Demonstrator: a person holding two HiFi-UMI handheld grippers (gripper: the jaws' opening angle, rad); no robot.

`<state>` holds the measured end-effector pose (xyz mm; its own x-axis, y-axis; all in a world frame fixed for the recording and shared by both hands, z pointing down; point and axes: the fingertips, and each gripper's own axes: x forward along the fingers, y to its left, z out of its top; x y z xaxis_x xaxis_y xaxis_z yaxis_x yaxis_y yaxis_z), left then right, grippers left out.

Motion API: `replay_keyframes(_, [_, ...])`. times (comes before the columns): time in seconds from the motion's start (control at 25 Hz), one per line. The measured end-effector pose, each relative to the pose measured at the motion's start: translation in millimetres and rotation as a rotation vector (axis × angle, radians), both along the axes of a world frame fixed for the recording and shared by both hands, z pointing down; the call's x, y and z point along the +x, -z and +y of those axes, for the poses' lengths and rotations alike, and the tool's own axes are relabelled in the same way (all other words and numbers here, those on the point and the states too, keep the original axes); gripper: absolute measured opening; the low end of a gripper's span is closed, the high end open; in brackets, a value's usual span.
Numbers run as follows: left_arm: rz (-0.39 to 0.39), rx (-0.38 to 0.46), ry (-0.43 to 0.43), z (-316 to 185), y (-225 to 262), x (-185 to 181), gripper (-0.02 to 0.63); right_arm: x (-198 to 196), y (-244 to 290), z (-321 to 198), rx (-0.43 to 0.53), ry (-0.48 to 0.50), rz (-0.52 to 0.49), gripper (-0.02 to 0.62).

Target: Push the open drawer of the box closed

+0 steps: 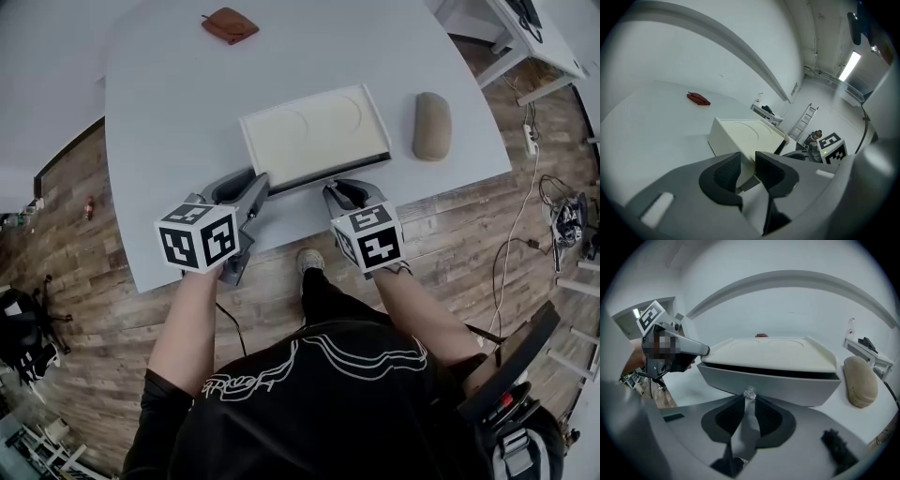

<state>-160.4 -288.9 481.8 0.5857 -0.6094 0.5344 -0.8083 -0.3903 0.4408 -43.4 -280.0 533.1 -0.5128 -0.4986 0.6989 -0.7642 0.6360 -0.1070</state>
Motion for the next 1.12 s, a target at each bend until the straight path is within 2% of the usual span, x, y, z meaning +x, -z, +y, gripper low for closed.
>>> replay_keyframes(0.48, [0.023, -0.008, -0.018, 1, 1, -3, 0.109, -9, 0, -14, -0.051, -0.005, -0.003, 0.075])
replay_keyframes(0.6, [0.018, 0.006, -0.009, -1, 1, -3, 0.114, -7, -1, -15, -0.044, -0.005, 0.004, 0.075])
replay_keyframes(0.72, [-0.007, 0.041, 0.028, 1, 4, -6, 0.126, 4, -1, -11, -0.013, -0.005, 0.048, 0.075])
replay_keyframes(0.8, [0.003, 0.057, 0.056, 7, 10, -9, 0.135, 11, 5, -5, 0.014, -0.007, 0.049, 0.075])
replay_keyframes(0.92, [0.031, 0.059, 0.068, 27, 20, -9, 0.141, 12, 24, 13, 0.038, -0.002, -0.034, 0.075])
replay_keyframes(1.12, [0.068, 0.084, 0.019, 80, 48, 16, 0.133, 11, 69, 59, 0.019, 0.006, -0.214, 0.072])
